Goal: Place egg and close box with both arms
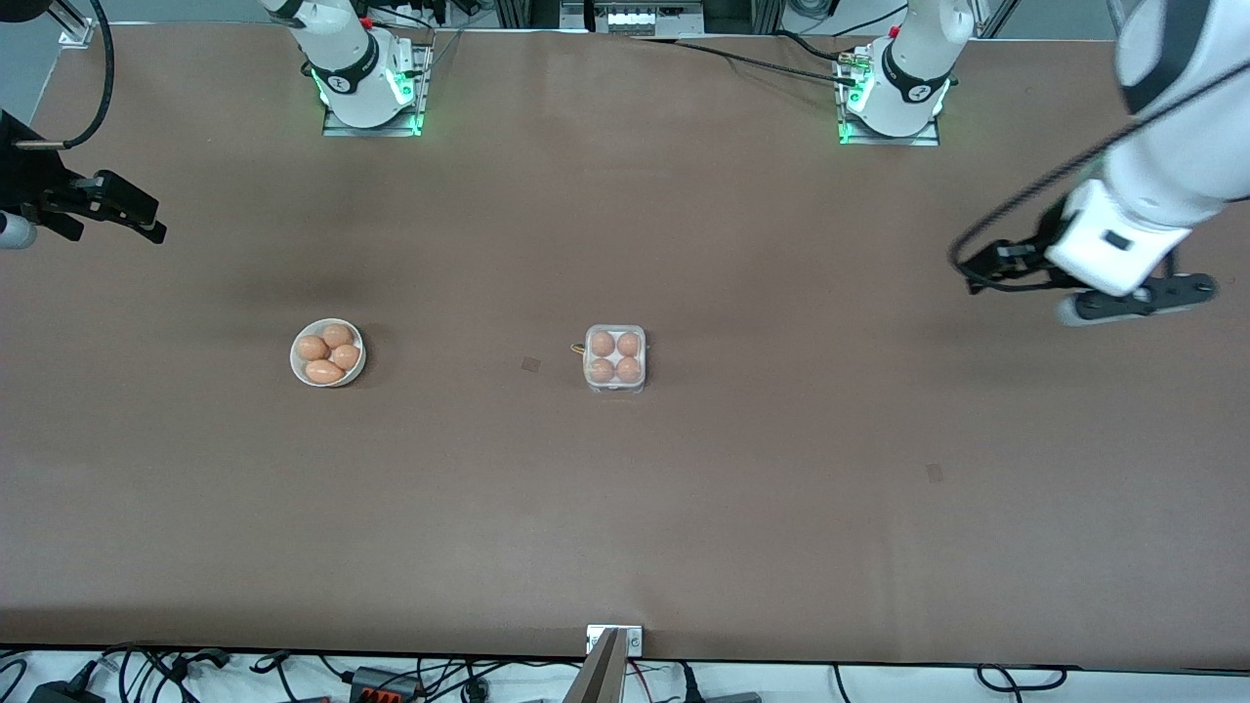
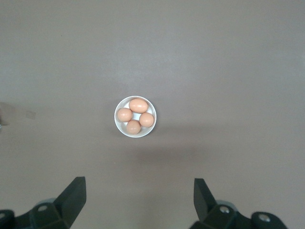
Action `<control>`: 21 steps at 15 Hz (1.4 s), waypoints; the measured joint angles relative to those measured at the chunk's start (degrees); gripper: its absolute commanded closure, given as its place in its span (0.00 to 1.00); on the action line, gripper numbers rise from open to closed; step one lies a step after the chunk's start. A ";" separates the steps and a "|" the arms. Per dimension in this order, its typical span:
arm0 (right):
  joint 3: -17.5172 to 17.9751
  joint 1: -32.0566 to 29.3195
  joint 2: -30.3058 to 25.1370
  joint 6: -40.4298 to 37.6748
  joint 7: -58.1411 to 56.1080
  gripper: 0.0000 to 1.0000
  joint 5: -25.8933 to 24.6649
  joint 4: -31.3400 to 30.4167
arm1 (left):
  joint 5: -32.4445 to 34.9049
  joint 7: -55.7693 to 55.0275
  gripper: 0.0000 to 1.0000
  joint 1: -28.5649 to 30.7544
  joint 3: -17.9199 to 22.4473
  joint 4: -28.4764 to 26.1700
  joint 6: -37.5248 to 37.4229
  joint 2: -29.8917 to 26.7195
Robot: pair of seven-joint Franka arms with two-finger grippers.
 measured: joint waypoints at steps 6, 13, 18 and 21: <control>0.00 0.00 0.00 -0.06 0.00 0.00 0.00 -0.03 | -0.13 -0.78 0.00 0.55 -2.30 0.00 -0.02 -0.27; 0.00 0.00 0.00 -0.36 -0.02 0.00 0.00 -0.38 | -0.13 -0.78 0.00 1.08 -2.17 1.24 0.14 -0.27; 0.00 0.00 0.00 -0.74 -0.18 0.00 -0.04 -0.38 | -0.13 -0.76 0.00 1.27 -2.19 1.32 0.14 -0.25; 0.00 0.00 -0.09 -0.75 -0.19 0.00 -0.05 -0.38 | -0.13 -0.76 0.00 1.27 -2.25 1.32 0.14 -0.25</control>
